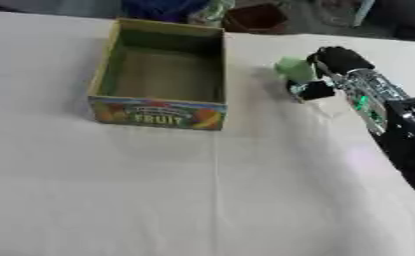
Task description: Pick up objects on the table and place them in the box.
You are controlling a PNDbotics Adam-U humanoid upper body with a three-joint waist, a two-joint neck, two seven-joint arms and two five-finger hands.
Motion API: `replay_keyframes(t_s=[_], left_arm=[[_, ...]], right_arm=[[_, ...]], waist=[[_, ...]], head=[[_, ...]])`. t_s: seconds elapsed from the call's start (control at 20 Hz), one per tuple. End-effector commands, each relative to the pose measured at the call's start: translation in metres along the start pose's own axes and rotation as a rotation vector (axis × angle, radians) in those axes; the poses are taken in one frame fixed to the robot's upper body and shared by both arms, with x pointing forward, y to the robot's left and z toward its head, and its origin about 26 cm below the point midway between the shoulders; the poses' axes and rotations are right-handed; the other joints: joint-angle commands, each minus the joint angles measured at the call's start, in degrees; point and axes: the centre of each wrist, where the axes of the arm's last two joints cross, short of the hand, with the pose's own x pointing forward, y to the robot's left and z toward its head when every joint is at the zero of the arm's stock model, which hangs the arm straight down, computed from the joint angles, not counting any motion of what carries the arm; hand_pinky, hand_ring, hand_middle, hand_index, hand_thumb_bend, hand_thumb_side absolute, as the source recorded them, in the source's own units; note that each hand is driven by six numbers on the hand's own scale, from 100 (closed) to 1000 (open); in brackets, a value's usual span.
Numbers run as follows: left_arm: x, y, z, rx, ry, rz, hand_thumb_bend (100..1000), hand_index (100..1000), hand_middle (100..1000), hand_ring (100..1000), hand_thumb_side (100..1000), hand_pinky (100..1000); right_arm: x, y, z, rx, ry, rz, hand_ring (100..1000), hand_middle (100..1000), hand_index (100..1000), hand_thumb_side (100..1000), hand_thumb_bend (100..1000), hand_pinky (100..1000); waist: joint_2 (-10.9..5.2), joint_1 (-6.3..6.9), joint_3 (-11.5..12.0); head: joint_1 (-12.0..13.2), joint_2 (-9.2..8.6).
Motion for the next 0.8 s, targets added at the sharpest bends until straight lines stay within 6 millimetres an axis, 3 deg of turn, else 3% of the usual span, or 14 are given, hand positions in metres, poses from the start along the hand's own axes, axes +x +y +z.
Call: replay_keyframes(t_s=[0.05,0.3,0.35,0.45,0.8], left_arm=[[0.007,0.001,-0.007,-0.002,-0.035,-0.005,100,622,482,441,773,457],[0.007,0.002,-0.007,-0.001,-0.033,-0.007,100,622,483,441,773,457],[0.007,0.002,-0.007,-0.001,-0.033,-0.008,100,622,483,441,772,457],[0.007,0.002,-0.006,-0.001,-0.032,-0.009,100,622,483,441,772,457],[0.007,0.003,-0.006,-0.004,-0.03,-0.01,100,622,482,441,767,456]], right_arm=[[-0.005,-0.017,0.001,-0.051,0.005,-0.042,738,366,531,728,100,714],[-0.001,-0.039,0.007,-0.116,-0.031,-0.099,722,361,509,656,100,713],[-0.001,-0.046,0.009,-0.132,-0.043,-0.106,722,359,507,686,100,715],[0.001,-0.057,0.014,-0.158,-0.065,-0.124,719,352,502,596,100,718],[0.023,-0.111,0.039,-0.349,-0.192,-0.098,706,342,493,543,100,703]], waist=[[-1.1,0.41,-0.1],[-1.38,0.49,-0.6],[-1.44,0.51,-0.7],[-1.52,0.56,-0.8],[-1.84,0.77,-1.1]], head=[[0.0,-0.45],[0.1,-0.3],[0.2,-0.29],[0.2,-0.26],[0.1,-0.14]])
